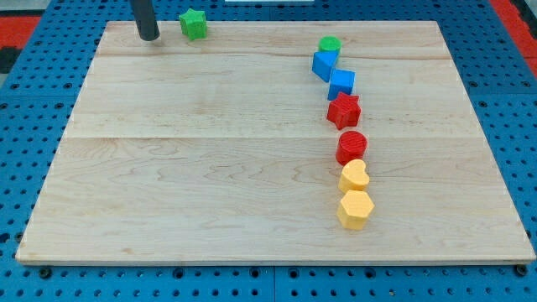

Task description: Place the green star above the green circle

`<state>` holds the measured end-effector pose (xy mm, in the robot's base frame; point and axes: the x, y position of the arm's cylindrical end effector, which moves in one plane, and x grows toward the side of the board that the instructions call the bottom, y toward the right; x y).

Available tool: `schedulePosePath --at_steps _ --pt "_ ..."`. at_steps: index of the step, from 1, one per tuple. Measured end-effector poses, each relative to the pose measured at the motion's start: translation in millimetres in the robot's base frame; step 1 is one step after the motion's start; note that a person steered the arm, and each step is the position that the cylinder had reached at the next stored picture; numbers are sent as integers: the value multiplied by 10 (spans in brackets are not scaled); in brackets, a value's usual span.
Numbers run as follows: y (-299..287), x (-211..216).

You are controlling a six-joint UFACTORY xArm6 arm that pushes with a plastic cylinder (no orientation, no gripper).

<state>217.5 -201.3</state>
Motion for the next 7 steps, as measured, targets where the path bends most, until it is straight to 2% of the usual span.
schedulePosePath --at_steps 1,2,3,4,5,6,7 --pt "10 -262" --pt "171 -262" --pt "539 -190" --pt "1010 187" --pt "780 316" --pt "435 -13" --pt "485 -254"
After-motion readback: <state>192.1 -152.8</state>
